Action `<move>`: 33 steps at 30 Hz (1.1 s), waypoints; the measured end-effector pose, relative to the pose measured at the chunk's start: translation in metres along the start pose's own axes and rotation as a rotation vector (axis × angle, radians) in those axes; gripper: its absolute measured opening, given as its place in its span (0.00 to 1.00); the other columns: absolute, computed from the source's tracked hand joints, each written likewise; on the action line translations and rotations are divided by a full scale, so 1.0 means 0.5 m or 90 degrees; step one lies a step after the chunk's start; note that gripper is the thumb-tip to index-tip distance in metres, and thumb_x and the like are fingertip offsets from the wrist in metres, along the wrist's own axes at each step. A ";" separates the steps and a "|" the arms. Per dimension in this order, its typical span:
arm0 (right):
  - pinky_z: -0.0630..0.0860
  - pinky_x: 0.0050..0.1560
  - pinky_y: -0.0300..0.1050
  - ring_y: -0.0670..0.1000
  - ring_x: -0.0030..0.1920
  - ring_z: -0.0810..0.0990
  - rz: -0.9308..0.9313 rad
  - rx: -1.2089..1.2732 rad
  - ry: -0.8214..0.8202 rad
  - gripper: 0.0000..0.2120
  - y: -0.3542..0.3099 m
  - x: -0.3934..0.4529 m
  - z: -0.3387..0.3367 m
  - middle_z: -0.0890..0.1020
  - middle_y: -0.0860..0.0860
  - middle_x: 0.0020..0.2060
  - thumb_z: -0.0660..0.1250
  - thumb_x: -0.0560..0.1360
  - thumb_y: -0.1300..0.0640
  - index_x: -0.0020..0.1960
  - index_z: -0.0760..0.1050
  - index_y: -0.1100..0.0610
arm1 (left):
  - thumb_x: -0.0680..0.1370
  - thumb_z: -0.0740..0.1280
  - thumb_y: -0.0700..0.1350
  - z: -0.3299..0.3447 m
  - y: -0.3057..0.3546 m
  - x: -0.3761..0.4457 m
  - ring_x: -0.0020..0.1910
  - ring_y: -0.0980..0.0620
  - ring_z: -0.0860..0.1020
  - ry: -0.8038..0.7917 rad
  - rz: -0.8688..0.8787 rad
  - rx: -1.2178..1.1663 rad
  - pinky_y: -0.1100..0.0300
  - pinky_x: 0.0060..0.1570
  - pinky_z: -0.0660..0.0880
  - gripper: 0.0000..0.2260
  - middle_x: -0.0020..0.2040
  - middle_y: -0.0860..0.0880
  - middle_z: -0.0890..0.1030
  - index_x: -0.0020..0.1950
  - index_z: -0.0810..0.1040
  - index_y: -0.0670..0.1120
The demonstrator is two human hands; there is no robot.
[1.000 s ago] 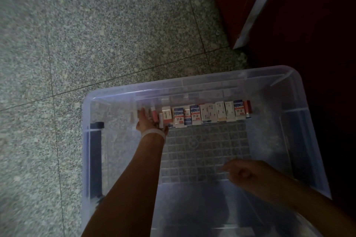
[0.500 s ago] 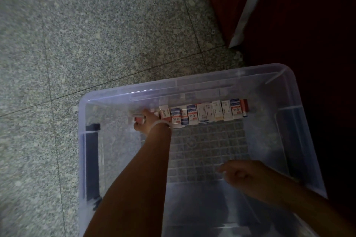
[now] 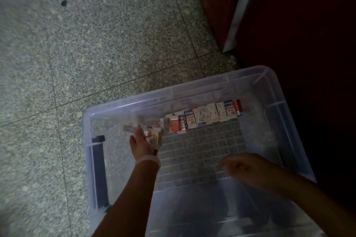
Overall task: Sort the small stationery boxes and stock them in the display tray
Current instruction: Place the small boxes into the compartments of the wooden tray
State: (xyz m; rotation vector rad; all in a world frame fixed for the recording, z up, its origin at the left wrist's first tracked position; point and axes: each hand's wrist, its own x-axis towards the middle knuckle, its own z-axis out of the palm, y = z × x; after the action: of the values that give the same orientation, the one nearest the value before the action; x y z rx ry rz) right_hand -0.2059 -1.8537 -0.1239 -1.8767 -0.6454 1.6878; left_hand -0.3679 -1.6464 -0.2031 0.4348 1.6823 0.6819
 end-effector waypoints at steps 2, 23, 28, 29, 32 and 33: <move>0.72 0.41 0.25 0.38 0.41 0.77 0.004 0.019 0.004 0.09 -0.028 -0.011 -0.004 0.80 0.44 0.43 0.66 0.75 0.63 0.45 0.76 0.49 | 0.78 0.64 0.50 -0.023 0.006 -0.029 0.46 0.45 0.80 -0.025 -0.012 0.008 0.56 0.36 0.78 0.16 0.56 0.42 0.78 0.64 0.71 0.47; 0.73 0.55 0.40 0.48 0.52 0.78 -0.417 -0.052 0.471 0.14 -0.399 -0.539 0.007 0.79 0.54 0.54 0.66 0.74 0.54 0.59 0.77 0.54 | 0.71 0.68 0.57 -0.085 0.232 -0.713 0.36 0.53 0.78 -0.725 0.354 0.159 0.58 0.35 0.77 0.21 0.40 0.46 0.79 0.57 0.75 0.46; 0.76 0.49 0.40 0.43 0.45 0.79 -0.478 -0.029 0.468 0.06 -0.381 -0.728 0.012 0.82 0.51 0.44 0.67 0.76 0.60 0.52 0.79 0.57 | 0.79 0.63 0.47 -0.103 0.190 -0.901 0.43 0.59 0.81 -0.852 0.428 0.244 0.66 0.39 0.76 0.13 0.45 0.50 0.82 0.63 0.75 0.46; 0.75 0.44 0.35 0.39 0.41 0.78 -0.481 -0.010 0.483 0.05 -0.364 -0.762 0.010 0.81 0.49 0.41 0.66 0.76 0.62 0.51 0.78 0.60 | 0.80 0.62 0.46 -0.105 0.179 -0.937 0.46 0.56 0.82 -0.876 0.403 0.253 0.63 0.41 0.78 0.12 0.48 0.47 0.83 0.63 0.75 0.47; 0.70 0.33 0.27 0.36 0.30 0.75 -0.487 0.091 0.556 0.03 -0.308 -0.863 0.006 0.77 0.46 0.33 0.66 0.76 0.65 0.49 0.77 0.62 | 0.76 0.67 0.52 -0.108 0.135 -1.039 0.53 0.48 0.82 -0.931 0.359 0.257 0.50 0.53 0.78 0.14 0.52 0.45 0.83 0.61 0.77 0.52; 0.69 0.30 0.27 0.37 0.27 0.74 -0.481 0.133 0.581 0.02 -0.291 -0.893 0.006 0.76 0.46 0.31 0.65 0.76 0.64 0.48 0.76 0.62 | 0.73 0.69 0.54 -0.106 0.119 -1.070 0.53 0.48 0.82 -0.966 0.347 0.252 0.48 0.54 0.78 0.17 0.52 0.46 0.83 0.60 0.77 0.53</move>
State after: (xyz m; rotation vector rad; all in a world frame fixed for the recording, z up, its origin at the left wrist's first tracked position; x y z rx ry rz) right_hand -0.2563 -2.0411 0.3037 -1.6839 -0.6196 0.3366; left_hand -0.3056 -1.9442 0.2440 1.3027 0.2019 0.1911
